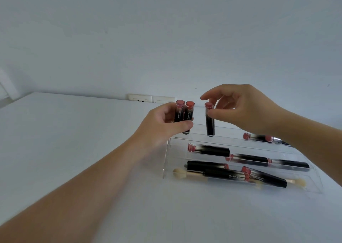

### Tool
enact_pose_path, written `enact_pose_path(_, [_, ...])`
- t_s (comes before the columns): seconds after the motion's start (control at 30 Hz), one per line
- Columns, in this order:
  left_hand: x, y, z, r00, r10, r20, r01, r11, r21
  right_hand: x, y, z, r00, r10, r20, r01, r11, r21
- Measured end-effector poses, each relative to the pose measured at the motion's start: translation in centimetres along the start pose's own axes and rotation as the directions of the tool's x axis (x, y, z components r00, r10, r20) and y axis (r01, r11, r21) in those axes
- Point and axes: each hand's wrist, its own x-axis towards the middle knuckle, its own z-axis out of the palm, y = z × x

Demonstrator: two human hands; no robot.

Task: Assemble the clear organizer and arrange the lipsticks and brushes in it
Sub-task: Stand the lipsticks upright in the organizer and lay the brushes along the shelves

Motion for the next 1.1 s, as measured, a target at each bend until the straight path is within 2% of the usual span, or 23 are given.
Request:
enact_pose_path(0.2, [0.1, 0.0, 0.0, 1.0, -0.021, -0.012, 0.021, 1.0, 0.017, -0.3, -0.2, 1.6, 0.991, 0.036, -0.126, -0.025, 0.996, 0.085])
enact_pose_path(0.47, [0.2, -0.4, -0.1, 1.0, -0.015, -0.016, 0.015, 0.999, 0.041, -0.1, -0.3, 2.6, 0.994, 0.056, -0.098, -0.042, 0.989, 0.144])
enact_pose_path(0.6, [0.2, -0.3, 0.0, 1.0, -0.008, -0.013, 0.009, 0.999, 0.044, -0.3, -0.2, 2.9, 0.998, 0.013, -0.065, -0.008, 0.997, 0.077])
enact_pose_path(1.1, [0.2, -0.5, -0.1, 1.0, 0.006, -0.014, -0.005, 0.997, 0.078, -0.4, 0.0, 4.0, 0.99, 0.018, -0.141, -0.008, 0.997, 0.073])
